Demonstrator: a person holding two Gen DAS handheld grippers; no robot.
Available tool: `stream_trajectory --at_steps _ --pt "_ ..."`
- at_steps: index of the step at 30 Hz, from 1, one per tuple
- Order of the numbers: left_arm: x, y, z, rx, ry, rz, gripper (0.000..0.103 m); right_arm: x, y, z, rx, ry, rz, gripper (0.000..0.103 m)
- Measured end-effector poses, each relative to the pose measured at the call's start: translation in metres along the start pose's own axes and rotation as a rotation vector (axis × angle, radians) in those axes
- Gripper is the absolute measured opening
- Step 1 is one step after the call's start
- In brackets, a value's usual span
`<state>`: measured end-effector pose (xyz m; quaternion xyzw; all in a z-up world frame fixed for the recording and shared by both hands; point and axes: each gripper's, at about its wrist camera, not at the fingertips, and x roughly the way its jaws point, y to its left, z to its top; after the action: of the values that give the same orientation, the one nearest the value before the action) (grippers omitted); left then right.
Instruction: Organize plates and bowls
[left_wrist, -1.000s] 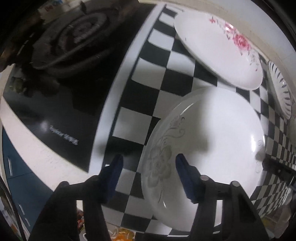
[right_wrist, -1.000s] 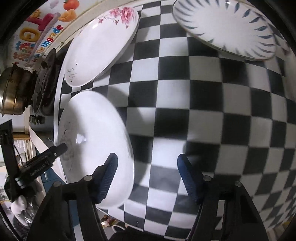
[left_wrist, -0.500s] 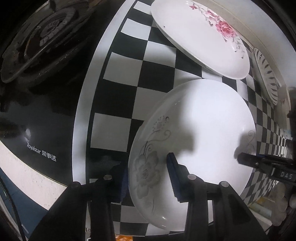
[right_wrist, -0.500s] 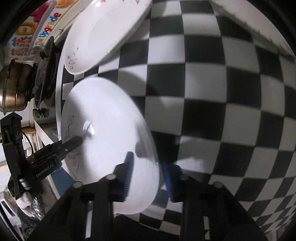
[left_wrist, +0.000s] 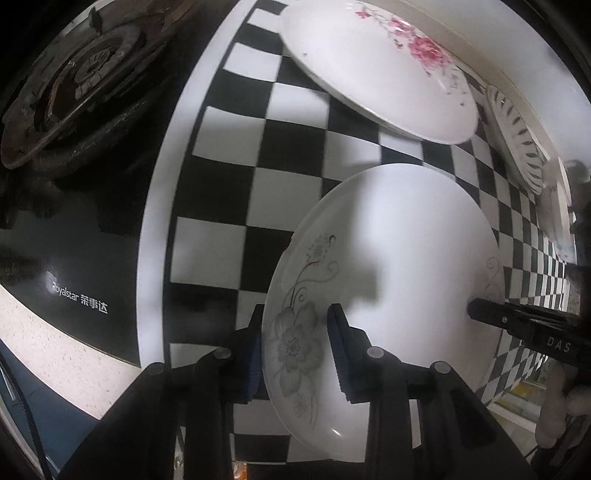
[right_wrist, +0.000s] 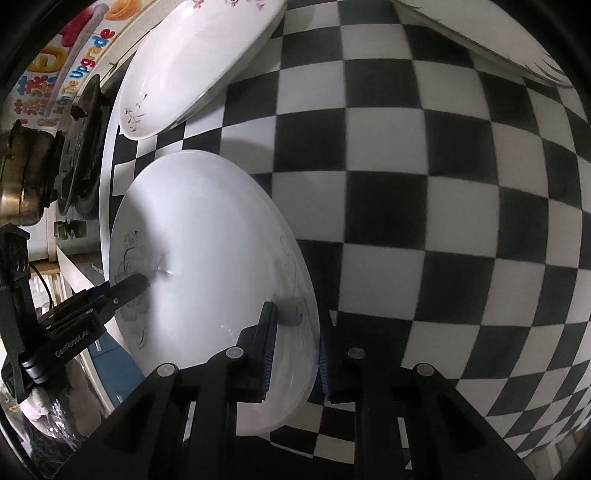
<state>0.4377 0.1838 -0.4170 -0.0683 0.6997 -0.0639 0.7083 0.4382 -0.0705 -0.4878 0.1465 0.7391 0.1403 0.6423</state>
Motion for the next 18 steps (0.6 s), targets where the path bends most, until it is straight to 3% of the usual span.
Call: stream_trajectory --at_steps 8,18 --pt "-0.023 -0.017 0.002 0.027 -0.032 0.002 0.03 -0.029 -0.017 -0.016 0.0 -0.051 0.004 0.022" --pt "-0.034 -0.099 -0.011 0.09 -0.071 -0.019 0.03 -0.092 -0.077 -0.034 0.04 -0.128 0.025 0.021"
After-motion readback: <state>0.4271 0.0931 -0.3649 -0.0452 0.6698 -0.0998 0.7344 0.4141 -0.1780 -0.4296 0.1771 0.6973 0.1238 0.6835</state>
